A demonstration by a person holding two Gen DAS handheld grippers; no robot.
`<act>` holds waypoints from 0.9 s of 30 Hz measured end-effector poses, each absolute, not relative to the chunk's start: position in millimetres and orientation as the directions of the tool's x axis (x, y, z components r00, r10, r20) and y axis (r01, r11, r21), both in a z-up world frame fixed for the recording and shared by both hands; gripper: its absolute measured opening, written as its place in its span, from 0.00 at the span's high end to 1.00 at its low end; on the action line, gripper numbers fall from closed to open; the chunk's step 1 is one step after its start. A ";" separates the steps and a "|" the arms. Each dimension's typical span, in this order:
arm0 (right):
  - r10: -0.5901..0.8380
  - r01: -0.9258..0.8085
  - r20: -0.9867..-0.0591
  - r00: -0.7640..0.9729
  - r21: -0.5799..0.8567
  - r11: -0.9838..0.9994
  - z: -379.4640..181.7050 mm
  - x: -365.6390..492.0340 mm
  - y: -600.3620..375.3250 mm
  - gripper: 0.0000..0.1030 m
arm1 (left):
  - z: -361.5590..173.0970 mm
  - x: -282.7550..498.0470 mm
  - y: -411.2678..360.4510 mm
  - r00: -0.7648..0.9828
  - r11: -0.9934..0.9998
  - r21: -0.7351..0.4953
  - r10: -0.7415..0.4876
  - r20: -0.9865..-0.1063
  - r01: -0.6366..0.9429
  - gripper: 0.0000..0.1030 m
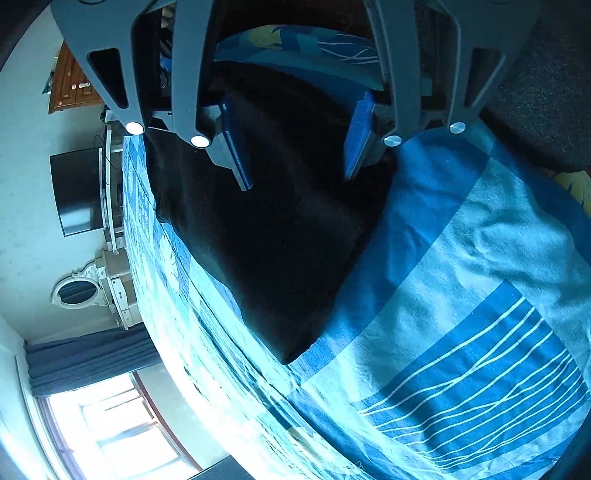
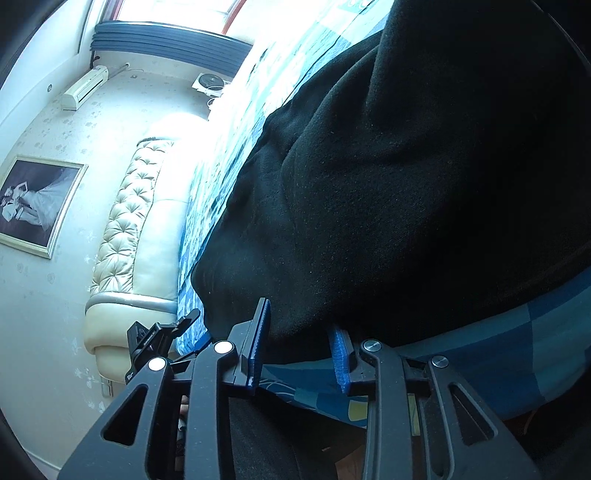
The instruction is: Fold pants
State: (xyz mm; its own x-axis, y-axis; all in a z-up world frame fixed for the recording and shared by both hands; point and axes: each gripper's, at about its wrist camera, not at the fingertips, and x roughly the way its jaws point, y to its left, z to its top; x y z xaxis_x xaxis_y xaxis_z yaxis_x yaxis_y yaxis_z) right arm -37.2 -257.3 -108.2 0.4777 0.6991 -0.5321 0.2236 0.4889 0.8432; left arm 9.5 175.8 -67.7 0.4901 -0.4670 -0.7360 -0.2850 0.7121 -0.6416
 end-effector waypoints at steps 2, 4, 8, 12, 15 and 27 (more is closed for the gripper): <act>0.703 0.248 -0.523 0.482 0.851 0.463 -113.1 -36.9 -258.9 0.69 | -67.5 6.6 180.5 0.484 0.729 -0.610 -0.431 -0.762 -0.311 0.84; 0.690 0.246 -0.547 0.474 0.835 0.492 -110.7 -35.0 -257.9 0.79 | -69.8 4.5 185.6 0.489 0.707 -0.633 -0.451 -0.747 -0.315 0.85; 0.683 0.210 -0.552 0.478 0.827 0.521 -92.6 -38.2 -254.6 0.92 | -64.6 0.3 187.1 0.488 0.711 -0.629 -0.447 -0.749 -0.313 0.88; 0.703 0.172 -0.530 0.473 0.839 0.516 -73.5 -47.3 -251.2 0.93 | -47.2 -12.1 184.2 0.498 0.754 -0.592 -0.412 -0.764 -0.285 0.88; 0.702 0.196 -0.567 0.430 0.818 0.540 -87.1 -51.9 -251.5 0.93 | -47.7 -16.0 179.6 0.484 0.799 -0.542 -0.378 -0.790 -0.261 0.88; 0.697 0.218 -0.535 0.477 0.840 0.496 -79.1 -50.8 -309.5 0.79 | -31.1 -30.9 161.9 0.500 0.916 -0.371 -0.254 -0.828 -0.150 0.50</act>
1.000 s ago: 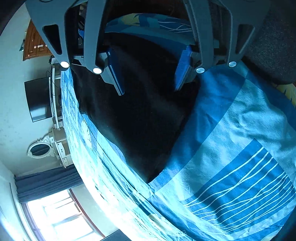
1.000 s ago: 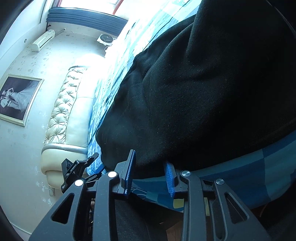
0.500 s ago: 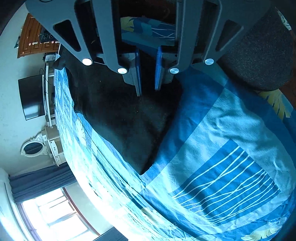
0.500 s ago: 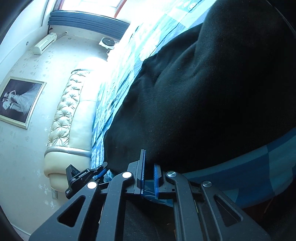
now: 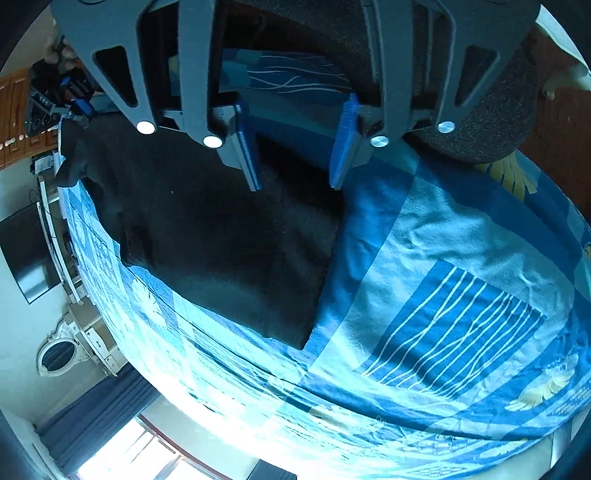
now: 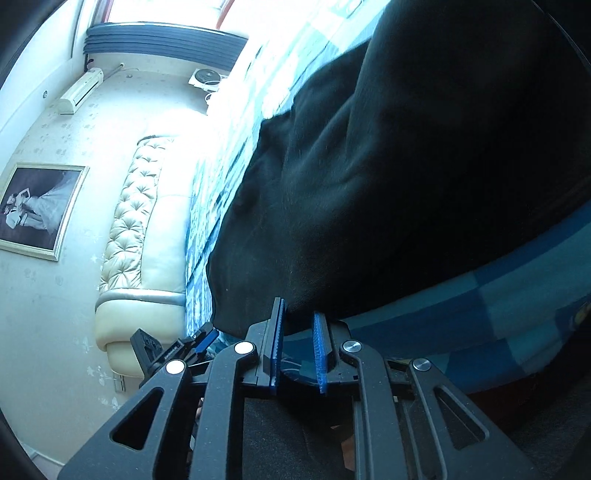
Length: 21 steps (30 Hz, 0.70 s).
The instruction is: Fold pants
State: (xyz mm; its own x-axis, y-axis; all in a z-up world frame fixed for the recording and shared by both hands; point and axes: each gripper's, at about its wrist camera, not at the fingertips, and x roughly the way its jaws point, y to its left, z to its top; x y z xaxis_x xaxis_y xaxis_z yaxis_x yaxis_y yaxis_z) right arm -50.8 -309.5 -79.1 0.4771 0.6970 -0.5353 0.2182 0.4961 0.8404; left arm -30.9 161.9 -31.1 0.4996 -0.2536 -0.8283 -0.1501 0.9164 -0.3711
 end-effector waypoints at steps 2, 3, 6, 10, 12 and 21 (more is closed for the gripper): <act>0.621 0.233 -0.550 0.558 0.822 0.519 -66.2 -51.7 -347.1 0.73 | -19.3 -35.4 156.1 0.538 0.932 -0.337 -0.217 -0.814 -0.135 0.40; 0.581 0.260 -0.554 0.596 0.818 0.513 -62.4 -54.6 -371.0 0.68 | -13.6 -36.0 152.3 0.556 0.939 -0.320 -0.199 -0.807 -0.129 0.36; 0.465 0.347 -0.526 0.712 0.839 0.419 -57.9 -66.0 -449.1 0.62 | 0.0 -30.8 138.5 0.584 0.949 -0.301 -0.194 -0.789 -0.090 0.28; 0.250 0.407 -0.532 0.809 0.814 0.415 -50.2 -68.5 -543.2 0.61 | 0.1 -12.2 119.6 0.578 0.955 -0.288 -0.199 -0.792 -0.067 0.21; 0.175 0.435 -0.532 0.829 0.808 0.397 -55.4 -62.1 -582.4 0.61 | -6.7 -1.3 110.5 0.564 0.955 -0.289 -0.200 -0.801 -0.072 0.20; 0.003 0.593 -0.618 0.786 0.754 0.282 -113.4 -17.6 -674.0 0.61 | -45.5 22.8 103.0 0.508 0.964 -0.217 -0.110 -0.854 -0.156 0.18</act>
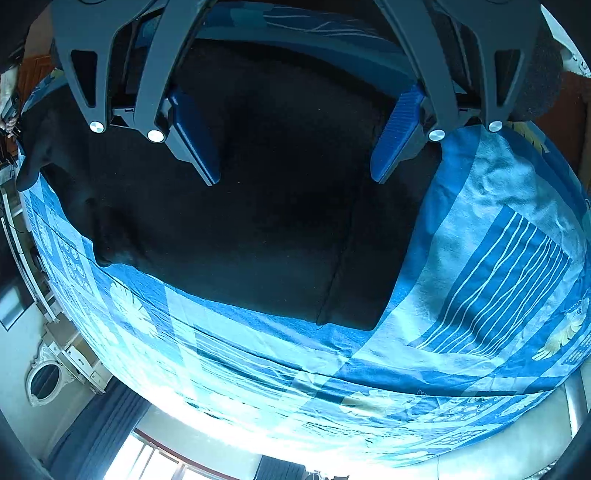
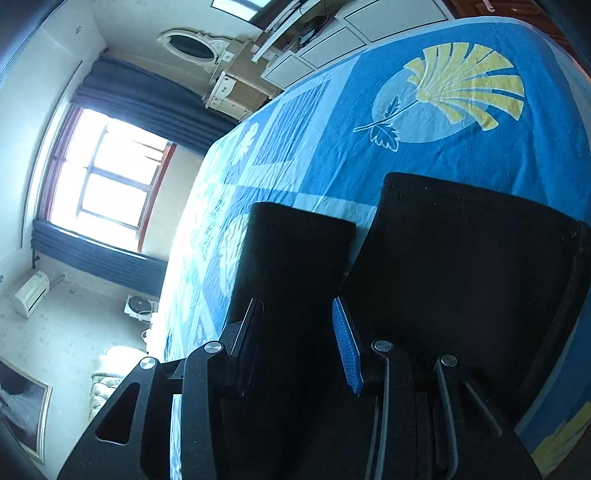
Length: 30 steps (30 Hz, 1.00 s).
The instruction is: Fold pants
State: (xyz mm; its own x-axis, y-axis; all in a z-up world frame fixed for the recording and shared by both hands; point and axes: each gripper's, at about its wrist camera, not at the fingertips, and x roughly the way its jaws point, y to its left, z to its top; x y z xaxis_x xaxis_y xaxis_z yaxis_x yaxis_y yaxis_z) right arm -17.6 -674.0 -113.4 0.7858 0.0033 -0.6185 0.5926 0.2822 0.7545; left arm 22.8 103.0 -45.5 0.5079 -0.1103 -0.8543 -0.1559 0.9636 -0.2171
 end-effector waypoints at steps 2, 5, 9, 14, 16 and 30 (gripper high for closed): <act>0.002 0.577 -0.596 0.803 0.779 0.246 -123.2 -12.1 -680.7 0.61 | -45.8 22.2 102.2 0.505 0.964 -0.214 -0.109 -0.856 -0.155 0.16; 0.017 0.562 -0.582 0.813 0.793 0.235 -130.2 -2.4 -688.6 0.61 | -47.3 21.9 102.8 0.505 0.960 -0.217 -0.102 -0.857 -0.176 0.15; 0.010 0.590 -0.624 0.781 0.743 0.317 -120.2 -3.8 -684.5 0.91 | -48.3 24.1 97.8 0.500 0.962 -0.196 -0.078 -0.863 -0.189 0.11; -0.021 0.505 -0.527 0.850 0.801 0.323 -88.7 -42.6 -689.0 0.96 | -49.0 26.1 96.0 0.494 0.961 -0.189 -0.067 -0.867 -0.201 0.10; -0.048 0.482 -0.498 0.866 0.805 0.345 -71.4 -68.0 -688.8 0.96 | -48.9 26.6 96.6 0.493 0.959 -0.195 -0.072 -0.867 -0.204 0.09; -0.048 0.550 -0.553 0.832 0.809 0.206 -134.6 -121.4 -692.5 0.78 | -48.9 26.4 97.9 0.501 0.957 -0.201 -0.071 -0.863 -0.211 0.09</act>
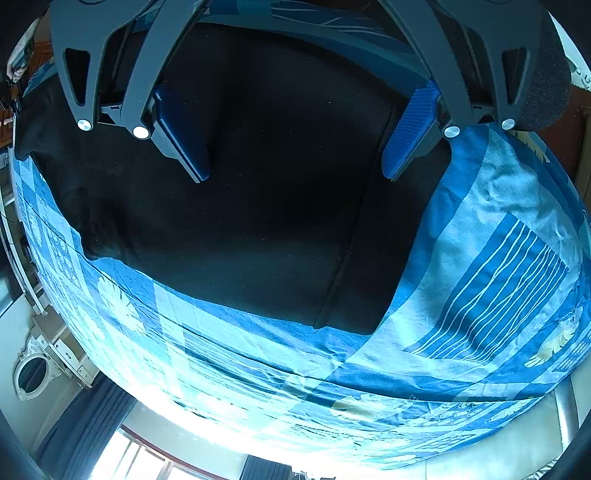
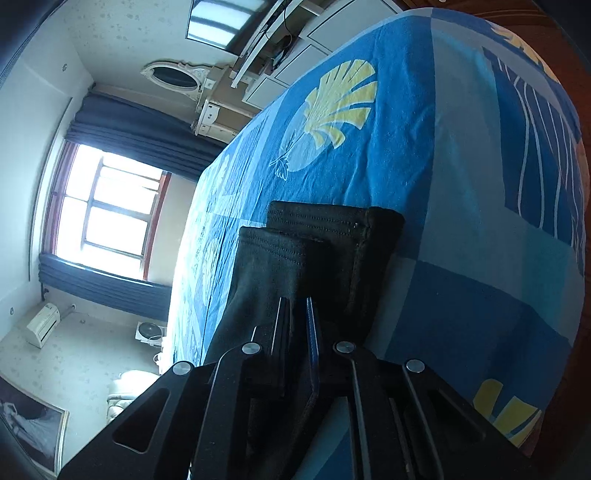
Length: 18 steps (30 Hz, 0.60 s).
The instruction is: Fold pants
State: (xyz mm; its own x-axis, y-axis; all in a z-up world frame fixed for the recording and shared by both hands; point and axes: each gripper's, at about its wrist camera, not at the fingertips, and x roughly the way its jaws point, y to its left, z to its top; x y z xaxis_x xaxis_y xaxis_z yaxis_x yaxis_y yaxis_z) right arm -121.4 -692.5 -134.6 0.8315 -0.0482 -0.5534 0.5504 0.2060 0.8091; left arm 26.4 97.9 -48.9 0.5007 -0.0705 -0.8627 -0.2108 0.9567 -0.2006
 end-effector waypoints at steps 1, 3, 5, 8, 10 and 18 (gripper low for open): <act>-0.049 0.537 -0.539 0.841 0.821 0.196 -136.5 -119.7 -693.2 0.74 | -49.2 26.2 97.4 0.502 0.958 -0.196 -0.067 -0.862 -0.209 0.09; -0.055 0.532 -0.531 0.846 0.830 0.168 -139.1 -116.5 -694.5 0.73 | -49.6 26.1 95.6 0.503 0.961 -0.183 -0.056 -0.862 -0.208 0.09; -0.046 0.516 -0.516 0.855 0.840 0.165 -139.3 -108.5 -694.7 0.73 | -49.5 26.0 94.7 0.503 0.961 -0.179 -0.050 -0.863 -0.211 0.09; -0.029 0.540 -0.548 0.836 0.811 0.225 -131.5 -92.0 -697.0 0.85 | -49.9 26.6 94.1 0.503 0.961 -0.175 -0.045 -0.863 -0.215 0.08; -0.028 0.537 -0.549 0.835 0.804 0.255 -118.3 -88.3 -698.6 0.94 | -50.2 27.3 93.2 0.501 0.962 -0.167 -0.038 -0.865 -0.215 0.08; -0.142 0.598 -0.599 0.788 0.691 0.407 -83.5 -129.1 -703.9 0.95 | -50.8 27.1 91.8 0.502 0.962 -0.168 -0.038 -0.864 -0.217 0.07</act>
